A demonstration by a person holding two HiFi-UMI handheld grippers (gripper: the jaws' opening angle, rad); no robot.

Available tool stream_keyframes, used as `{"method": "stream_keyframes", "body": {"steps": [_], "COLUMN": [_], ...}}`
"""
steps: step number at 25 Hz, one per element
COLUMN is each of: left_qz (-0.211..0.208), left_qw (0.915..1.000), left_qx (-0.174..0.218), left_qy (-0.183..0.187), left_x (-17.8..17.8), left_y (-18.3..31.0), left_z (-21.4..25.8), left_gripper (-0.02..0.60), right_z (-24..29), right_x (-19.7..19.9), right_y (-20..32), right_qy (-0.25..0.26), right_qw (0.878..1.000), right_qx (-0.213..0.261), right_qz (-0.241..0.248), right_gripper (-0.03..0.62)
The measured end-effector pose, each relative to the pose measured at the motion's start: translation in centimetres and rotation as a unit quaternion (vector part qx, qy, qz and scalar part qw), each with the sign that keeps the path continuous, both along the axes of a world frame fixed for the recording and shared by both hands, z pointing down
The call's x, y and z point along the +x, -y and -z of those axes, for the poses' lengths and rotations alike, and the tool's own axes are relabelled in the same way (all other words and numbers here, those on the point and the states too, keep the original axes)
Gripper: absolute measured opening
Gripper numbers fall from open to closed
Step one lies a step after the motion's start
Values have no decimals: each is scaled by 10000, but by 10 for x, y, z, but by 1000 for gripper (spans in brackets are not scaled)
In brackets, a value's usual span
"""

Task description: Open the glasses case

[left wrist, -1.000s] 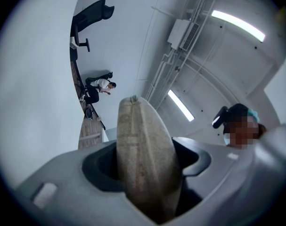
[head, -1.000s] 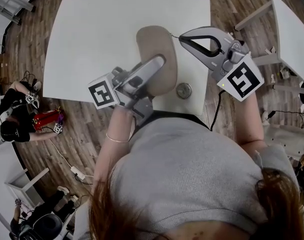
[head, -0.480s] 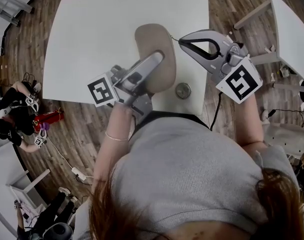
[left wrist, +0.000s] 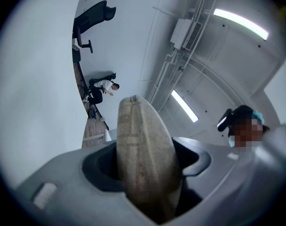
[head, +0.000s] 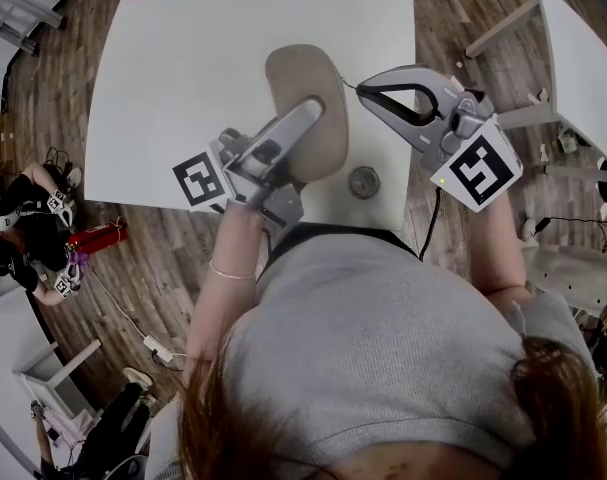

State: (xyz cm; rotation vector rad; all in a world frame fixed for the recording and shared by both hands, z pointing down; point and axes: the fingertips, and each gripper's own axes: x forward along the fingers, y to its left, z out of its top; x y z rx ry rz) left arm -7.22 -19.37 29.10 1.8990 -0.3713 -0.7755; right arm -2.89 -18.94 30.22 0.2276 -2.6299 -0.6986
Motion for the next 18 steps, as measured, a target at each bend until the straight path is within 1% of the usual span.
{"method": "stream_keyframes", "body": {"steps": [9,18], "left_qz": [22,17], "left_qw": [9999,9999], "left_qx": [-23,-126], "left_qy": [145,99], "left_x": [0,-1], "left_y": [4,10], "left_z": [-2,-4], "left_gripper": [314,314], "right_z": [-5,-8], "right_x": [1,4], "right_y": [-4,-8], "right_qy": [11,-91], "right_qw": [9999,9997], "right_qx": [-149,-224], "right_qz": [16,5], "right_gripper": [10,11]}}
